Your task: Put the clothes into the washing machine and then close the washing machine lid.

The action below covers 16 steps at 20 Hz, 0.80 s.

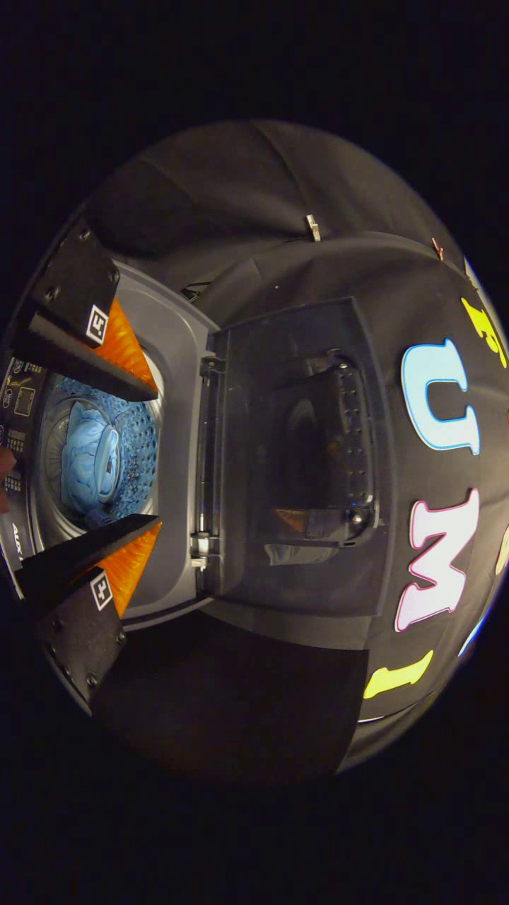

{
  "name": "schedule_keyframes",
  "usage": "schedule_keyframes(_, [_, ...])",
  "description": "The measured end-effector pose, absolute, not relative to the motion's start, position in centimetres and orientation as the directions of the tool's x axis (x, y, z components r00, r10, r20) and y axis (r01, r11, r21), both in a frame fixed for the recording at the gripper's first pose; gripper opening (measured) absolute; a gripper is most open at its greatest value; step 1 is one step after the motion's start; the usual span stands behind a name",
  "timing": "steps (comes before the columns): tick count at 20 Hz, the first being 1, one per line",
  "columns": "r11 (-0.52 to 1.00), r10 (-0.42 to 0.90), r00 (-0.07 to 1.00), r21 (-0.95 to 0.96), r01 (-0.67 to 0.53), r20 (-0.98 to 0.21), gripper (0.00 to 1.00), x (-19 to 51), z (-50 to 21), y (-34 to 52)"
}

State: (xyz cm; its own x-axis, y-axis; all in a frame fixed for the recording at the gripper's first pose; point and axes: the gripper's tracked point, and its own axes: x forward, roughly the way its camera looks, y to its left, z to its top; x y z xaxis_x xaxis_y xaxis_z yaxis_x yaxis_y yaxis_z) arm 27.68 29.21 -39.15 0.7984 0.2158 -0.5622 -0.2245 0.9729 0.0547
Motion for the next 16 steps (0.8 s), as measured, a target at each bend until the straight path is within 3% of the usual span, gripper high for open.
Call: schedule_keyframes(16, [0.961,0.274,0.905,0.066,-0.267,-0.326,1.0,27.7,-22.1,28.3])
